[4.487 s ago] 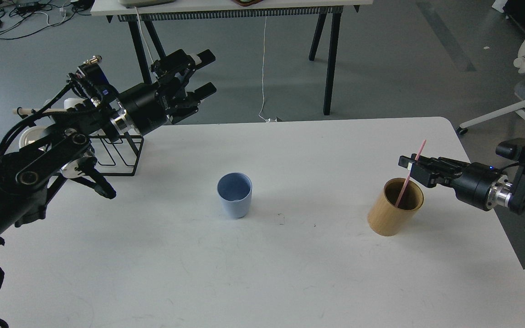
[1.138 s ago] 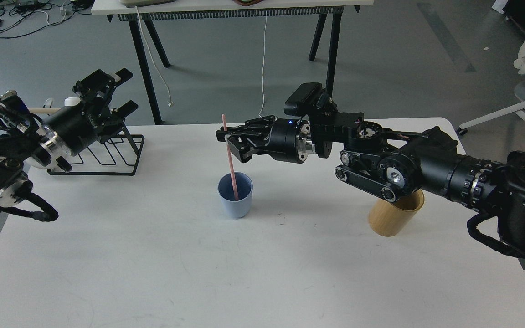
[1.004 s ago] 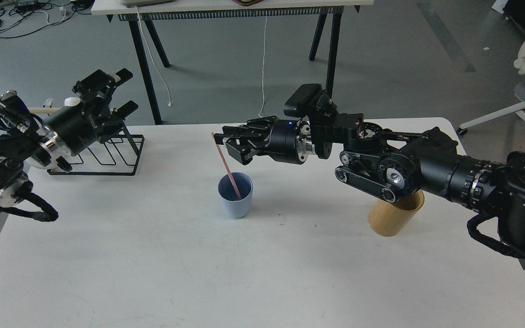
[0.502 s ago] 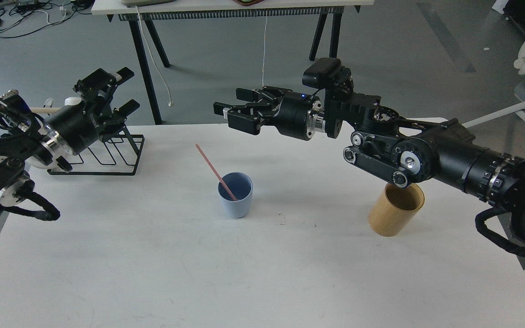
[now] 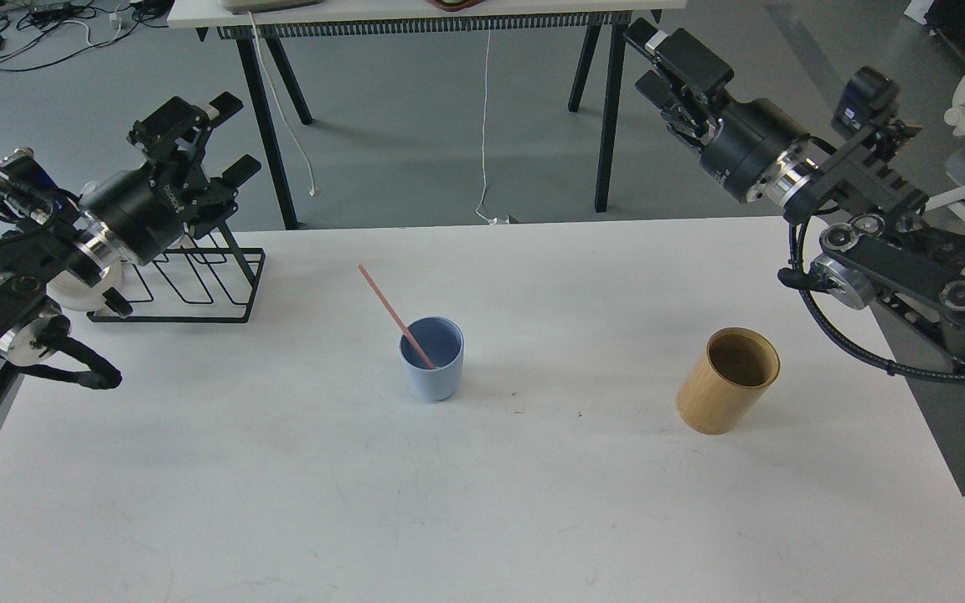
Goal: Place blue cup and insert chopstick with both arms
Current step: 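Open the right gripper and raise it away from the blue cup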
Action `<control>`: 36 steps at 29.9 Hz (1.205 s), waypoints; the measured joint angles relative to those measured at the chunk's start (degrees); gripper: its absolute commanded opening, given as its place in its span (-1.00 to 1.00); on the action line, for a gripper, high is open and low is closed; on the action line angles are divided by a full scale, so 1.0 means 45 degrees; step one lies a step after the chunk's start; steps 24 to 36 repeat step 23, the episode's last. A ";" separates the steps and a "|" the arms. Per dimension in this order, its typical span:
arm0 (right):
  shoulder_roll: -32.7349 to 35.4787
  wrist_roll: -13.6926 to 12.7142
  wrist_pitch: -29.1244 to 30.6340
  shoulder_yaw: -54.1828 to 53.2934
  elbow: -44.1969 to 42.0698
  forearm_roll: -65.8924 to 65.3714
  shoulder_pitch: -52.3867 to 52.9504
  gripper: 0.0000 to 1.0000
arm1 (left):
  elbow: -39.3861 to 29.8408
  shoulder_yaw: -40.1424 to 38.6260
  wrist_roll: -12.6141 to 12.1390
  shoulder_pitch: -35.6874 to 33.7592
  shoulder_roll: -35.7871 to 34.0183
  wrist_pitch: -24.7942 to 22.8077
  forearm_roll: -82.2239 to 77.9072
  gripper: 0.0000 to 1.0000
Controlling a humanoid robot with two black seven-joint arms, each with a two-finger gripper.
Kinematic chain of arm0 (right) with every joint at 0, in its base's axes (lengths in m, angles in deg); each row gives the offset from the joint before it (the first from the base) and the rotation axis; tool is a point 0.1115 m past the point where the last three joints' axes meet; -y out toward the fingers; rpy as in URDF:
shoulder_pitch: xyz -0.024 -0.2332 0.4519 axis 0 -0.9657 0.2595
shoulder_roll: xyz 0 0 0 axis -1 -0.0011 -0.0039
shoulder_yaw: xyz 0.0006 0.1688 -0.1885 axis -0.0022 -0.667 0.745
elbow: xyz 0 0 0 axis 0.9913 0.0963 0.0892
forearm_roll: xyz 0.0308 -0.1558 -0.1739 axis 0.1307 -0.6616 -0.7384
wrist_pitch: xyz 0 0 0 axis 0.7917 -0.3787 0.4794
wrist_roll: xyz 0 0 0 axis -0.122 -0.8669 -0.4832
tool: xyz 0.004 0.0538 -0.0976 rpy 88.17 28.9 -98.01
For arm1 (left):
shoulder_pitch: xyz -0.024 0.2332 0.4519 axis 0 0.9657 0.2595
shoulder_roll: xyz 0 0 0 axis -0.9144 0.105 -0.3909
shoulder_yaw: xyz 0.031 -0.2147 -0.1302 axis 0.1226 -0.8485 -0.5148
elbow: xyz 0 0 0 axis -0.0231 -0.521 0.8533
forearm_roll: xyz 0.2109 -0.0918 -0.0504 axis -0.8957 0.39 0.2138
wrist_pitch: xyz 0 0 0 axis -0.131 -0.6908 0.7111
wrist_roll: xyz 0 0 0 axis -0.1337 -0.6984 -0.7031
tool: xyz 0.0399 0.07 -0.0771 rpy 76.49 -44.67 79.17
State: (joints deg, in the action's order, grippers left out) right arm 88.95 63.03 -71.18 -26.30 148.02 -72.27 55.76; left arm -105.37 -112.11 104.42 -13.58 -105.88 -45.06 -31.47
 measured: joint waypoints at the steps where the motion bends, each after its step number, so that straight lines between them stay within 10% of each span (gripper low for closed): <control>1: 0.0199 0.0000 0.0261 -0.0340 0.0143 0.0622 -0.0319 0.88 | -0.0010 -0.0088 0.0000 0.0001 0.0055 -0.0014 0.0131 0.89; 11: 0.0413 -0.0001 0.5120 -0.4180 0.0178 0.4030 -0.3874 0.93 | -0.0021 -0.0257 0.0000 0.0176 0.0235 -0.0076 0.0798 0.89; 36: -0.0980 0.0000 0.5189 -0.5252 0.0052 0.4214 -0.4121 0.98 | 0.0000 -0.0264 0.0000 0.0573 0.0236 -0.0074 0.0822 0.89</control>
